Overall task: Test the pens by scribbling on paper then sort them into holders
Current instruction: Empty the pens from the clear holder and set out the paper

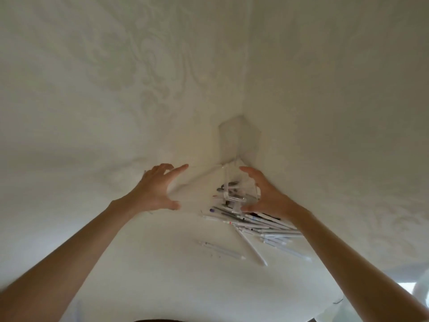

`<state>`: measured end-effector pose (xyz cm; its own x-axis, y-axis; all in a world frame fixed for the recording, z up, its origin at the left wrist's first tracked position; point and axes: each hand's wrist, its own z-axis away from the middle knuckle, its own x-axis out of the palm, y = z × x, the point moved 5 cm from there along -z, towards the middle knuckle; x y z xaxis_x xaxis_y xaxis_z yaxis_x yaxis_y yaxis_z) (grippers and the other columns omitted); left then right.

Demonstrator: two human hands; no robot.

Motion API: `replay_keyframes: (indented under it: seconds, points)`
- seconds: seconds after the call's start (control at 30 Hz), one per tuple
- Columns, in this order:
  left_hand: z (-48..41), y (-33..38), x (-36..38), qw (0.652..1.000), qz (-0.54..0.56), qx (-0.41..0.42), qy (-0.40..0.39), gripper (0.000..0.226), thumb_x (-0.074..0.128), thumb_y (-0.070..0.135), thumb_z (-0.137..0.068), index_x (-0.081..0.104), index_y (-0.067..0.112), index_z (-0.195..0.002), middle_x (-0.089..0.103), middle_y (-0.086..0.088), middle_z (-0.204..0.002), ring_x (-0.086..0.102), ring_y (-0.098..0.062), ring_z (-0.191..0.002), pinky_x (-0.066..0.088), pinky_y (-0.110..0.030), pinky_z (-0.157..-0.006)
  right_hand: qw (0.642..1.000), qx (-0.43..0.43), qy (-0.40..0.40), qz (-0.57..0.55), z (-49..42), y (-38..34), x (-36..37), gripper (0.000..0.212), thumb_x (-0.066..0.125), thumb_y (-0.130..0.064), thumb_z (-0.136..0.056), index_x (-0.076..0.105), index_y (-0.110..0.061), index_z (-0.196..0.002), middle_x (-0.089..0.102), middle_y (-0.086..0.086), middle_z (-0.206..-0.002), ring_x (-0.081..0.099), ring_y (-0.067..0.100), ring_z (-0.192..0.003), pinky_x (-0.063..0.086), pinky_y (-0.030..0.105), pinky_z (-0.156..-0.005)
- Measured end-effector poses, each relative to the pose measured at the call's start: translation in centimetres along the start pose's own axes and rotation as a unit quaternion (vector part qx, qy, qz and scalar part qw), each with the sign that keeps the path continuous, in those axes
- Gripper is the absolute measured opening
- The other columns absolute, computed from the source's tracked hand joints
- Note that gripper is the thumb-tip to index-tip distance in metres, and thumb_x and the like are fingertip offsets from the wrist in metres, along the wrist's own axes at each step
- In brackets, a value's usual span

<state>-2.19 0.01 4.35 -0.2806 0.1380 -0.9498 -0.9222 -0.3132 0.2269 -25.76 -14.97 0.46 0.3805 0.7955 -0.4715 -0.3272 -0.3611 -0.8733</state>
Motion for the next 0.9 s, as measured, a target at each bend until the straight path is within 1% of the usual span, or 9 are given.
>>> replay_keyframes:
  seconds: [0.17, 0.33, 0.43, 0.5, 0.57, 0.63, 0.73, 0.83, 0.9]
  points:
    - [2.1, -1.5, 0.7, 0.930, 0.364, -0.031, -0.050, 0.099, 0.084, 0.054, -0.050, 0.024, 0.066, -0.127, 0.034, 0.029, -0.137, 0.029, 0.003, -0.129, 0.026, -0.025, -0.104, 0.993, -0.008, -0.005, -0.115, -1.1, -6.1, 0.5, 0.087, 0.082, -0.013, -0.071, 0.033, -0.039, -0.138, 0.035, -0.006, -0.139, 0.042, 0.004, -0.120, 0.037, -0.002, -0.079]
    - [3.2, -1.9, 2.3, 0.854, 0.514, -0.037, -0.067, 0.093, 0.086, 0.048, -0.051, 0.037, 0.051, -0.130, 0.042, 0.015, -0.140, 0.034, 0.007, -0.130, 0.033, -0.021, -0.104, 0.988, -0.011, 0.015, -0.153, -2.1, -9.3, 1.8, 0.070, 0.072, -0.019, -0.081, 0.034, -0.043, -0.135, 0.036, -0.011, -0.137, 0.045, 0.005, -0.110, 0.042, 0.004, -0.074]
    - [3.6, -2.7, 3.5, 0.818, 0.570, -0.046, -0.064, 0.085, 0.087, 0.042, -0.053, 0.042, 0.047, -0.126, 0.042, 0.012, -0.142, 0.035, 0.004, -0.131, 0.034, -0.020, -0.104, 0.976, -0.015, 0.043, -0.212, -2.8, -9.6, 3.4, 0.083, 0.070, -0.013, -0.083, 0.020, -0.040, -0.144, 0.023, -0.011, -0.149, 0.035, 0.006, -0.125, 0.040, -0.002, -0.072]
    - [3.6, -3.5, 4.6, 0.802, 0.591, -0.063, -0.058, 0.092, 0.087, 0.043, -0.054, 0.040, 0.041, -0.132, 0.041, 0.007, -0.144, 0.034, -0.003, -0.133, 0.030, -0.029, -0.109, 0.956, 0.000, 0.060, -0.287, -3.5, -9.3, 4.9, 0.101, 0.075, -0.018, -0.080, 0.003, -0.044, -0.146, 0.008, -0.014, -0.155, 0.025, 0.009, -0.135, 0.041, 0.008, -0.089]
    - [3.8, -4.0, 5.6, 0.781, 0.618, -0.072, -0.055, 0.101, 0.087, 0.045, -0.054, 0.034, 0.035, -0.139, 0.042, 0.007, -0.143, 0.038, -0.005, -0.131, 0.030, -0.033, -0.110, 0.943, 0.035, 0.043, -0.328, -4.1, -8.5, 7.1, 0.115, 0.081, -0.036, -0.070, -0.006, -0.051, -0.144, -0.001, -0.013, -0.158, 0.019, 0.017, -0.143, 0.033, 0.035, -0.109]
    - [4.0, -4.0, 6.3, 0.759, 0.644, -0.070, -0.062, 0.103, 0.085, 0.047, -0.054, 0.031, 0.033, -0.141, 0.045, 0.009, -0.141, 0.042, -0.003, -0.128, 0.033, -0.032, -0.106, 0.943, 0.083, -0.005, -0.321, -4.3, -7.5, 9.4, 0.125, 0.085, -0.047, -0.061, -0.008, -0.050, -0.144, 0.004, -0.007, -0.159, 0.022, 0.022, -0.143, 0.026, 0.048, -0.113]
    - [4.3, -4.2, 6.9, 0.765, 0.637, -0.059, -0.079, 0.094, 0.080, 0.055, -0.057, 0.034, 0.041, -0.137, 0.044, 0.019, -0.138, 0.038, 0.002, -0.128, 0.031, -0.029, -0.106, 0.949, 0.116, -0.012, -0.293, -4.7, -6.2, 11.7, 0.120, 0.083, -0.050, -0.055, 0.004, -0.043, -0.145, 0.032, 0.002, -0.149, 0.042, 0.021, -0.131, 0.039, 0.046, -0.106]
    - [4.2, -6.2, 7.6, 0.826, 0.554, -0.098, -0.014, 0.072, 0.074, 0.063, -0.059, 0.043, 0.051, -0.124, 0.044, 0.030, -0.132, 0.037, 0.010, -0.125, 0.031, -0.024, -0.103, 0.963, 0.126, 0.078, -0.225, -5.4, -5.0, 13.0, 0.116, 0.084, -0.040, -0.064, 0.003, -0.037, -0.146, 0.036, 0.001, -0.142, 0.041, 0.017, -0.127, 0.041, 0.043, -0.104]
    - [4.5, -8.1, 8.7, 0.859, 0.484, -0.160, 0.057, 0.065, 0.073, 0.055, -0.067, 0.046, 0.042, -0.124, 0.045, 0.024, -0.130, 0.039, 0.005, -0.123, 0.030, -0.023, -0.099, 0.968, 0.113, 0.147, -0.170, -5.4, -4.4, 14.1, 0.115, 0.084, -0.034, -0.066, 0.001, -0.036, -0.146, 0.034, -0.005, -0.134, 0.037, 0.013, -0.125, 0.037, 0.038, -0.104]
